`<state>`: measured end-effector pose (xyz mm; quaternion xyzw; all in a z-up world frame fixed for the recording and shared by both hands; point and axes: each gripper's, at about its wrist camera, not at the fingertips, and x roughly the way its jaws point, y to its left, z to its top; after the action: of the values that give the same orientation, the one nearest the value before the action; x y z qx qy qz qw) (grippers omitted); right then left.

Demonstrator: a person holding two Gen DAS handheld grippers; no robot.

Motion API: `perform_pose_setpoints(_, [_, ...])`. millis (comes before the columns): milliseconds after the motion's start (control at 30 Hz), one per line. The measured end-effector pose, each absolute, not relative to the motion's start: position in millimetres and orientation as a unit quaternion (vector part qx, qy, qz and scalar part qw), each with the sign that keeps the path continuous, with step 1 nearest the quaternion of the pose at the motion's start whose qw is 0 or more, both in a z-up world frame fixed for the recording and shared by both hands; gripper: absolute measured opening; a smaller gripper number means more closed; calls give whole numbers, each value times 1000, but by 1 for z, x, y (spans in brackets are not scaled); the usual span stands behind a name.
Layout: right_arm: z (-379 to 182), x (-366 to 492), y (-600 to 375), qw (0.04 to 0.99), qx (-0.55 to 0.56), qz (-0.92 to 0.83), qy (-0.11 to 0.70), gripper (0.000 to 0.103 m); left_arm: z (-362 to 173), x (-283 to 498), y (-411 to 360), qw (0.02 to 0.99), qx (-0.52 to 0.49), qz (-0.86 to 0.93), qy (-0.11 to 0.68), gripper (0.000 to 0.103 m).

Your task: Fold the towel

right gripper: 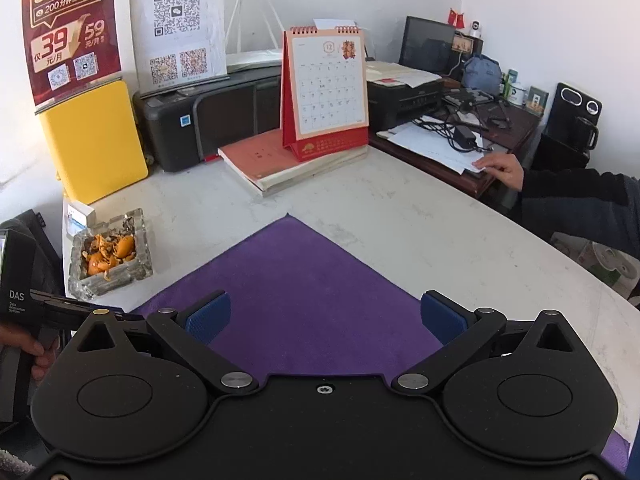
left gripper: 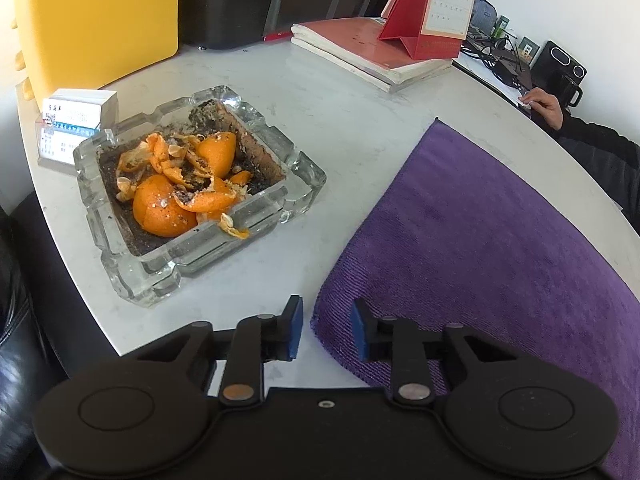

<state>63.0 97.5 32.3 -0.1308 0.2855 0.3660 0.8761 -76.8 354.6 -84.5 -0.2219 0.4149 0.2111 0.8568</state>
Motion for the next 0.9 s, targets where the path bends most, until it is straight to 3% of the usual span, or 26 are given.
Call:
perform_pose_setpoints(167, [33,73,120,872,-179,381,247,103,-84,-77,357,858,-223,204,415,11])
perform_pose_setpoints(400, [19,113,180,841,-246,427,222,103,-84,-78,362,857,-227,186,424,11])
perform_pose_setpoints(733, [-34,184,283,773,-310,501,237,103,-83,-73,370,851,-238,163,438,16])
perform_pose_setpoints(900, [-64,219,313,729,-346,519,282,103,-83,-74,373,851,-245,155,438,16])
